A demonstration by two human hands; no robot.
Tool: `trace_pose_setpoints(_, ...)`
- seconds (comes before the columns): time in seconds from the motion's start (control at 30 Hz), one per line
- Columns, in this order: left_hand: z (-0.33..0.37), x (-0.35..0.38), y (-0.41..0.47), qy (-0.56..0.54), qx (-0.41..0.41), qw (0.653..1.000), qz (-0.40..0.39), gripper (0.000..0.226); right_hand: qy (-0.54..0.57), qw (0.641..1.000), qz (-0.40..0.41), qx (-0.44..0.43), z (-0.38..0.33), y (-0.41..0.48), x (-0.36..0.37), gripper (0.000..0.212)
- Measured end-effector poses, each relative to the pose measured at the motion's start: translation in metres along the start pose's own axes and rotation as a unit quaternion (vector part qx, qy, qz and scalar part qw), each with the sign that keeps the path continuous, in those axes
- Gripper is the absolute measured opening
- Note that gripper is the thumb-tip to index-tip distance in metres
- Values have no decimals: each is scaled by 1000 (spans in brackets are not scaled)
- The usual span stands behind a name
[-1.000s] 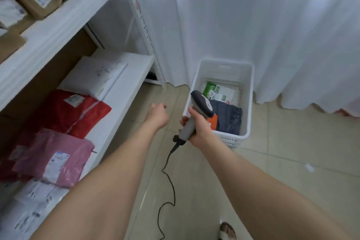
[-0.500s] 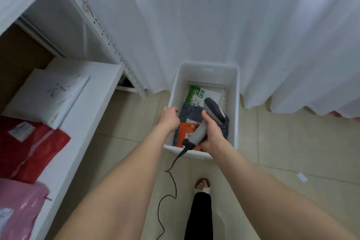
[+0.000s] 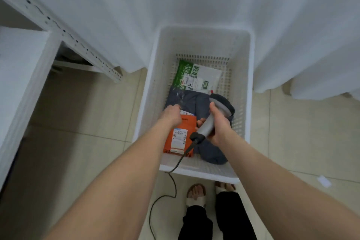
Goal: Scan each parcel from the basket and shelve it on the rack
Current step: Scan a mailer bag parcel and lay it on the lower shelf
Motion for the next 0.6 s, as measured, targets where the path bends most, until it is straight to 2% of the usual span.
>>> trace_pose_setpoints(0.1,-10,45,61,33,-15,998,-44,56,-28,999,2,16,7,64,-11,41)
trace_pose_setpoints(0.27,-22,100,145,91,-28,992,-87,51,-77,995,-25,62,27,154,-15,48)
trace_pose_setpoints(0.43,-28,137,213,122,-24,989,-79,75,-95,989,-64,94,52,218,-13,47)
trace_pose_setpoints(0.57,-36,157,242,216,-37,974,-65,81,-88,989,-68,102,61,251,-22,39)
trace_pose_setpoints(0.6,-38,158,244,228,-44,971,-50,76,-89,988,-70,103,62,254,-24,38)
Point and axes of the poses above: each hand's wrist, its own y-axis towards the middle knuckle, its own x-axis out of the palm, z = x × y, the point moved 8 cm from there along y, towards the middle knuckle, and after that the axes turned 6 degrees about -z, right-handed, at the moved point
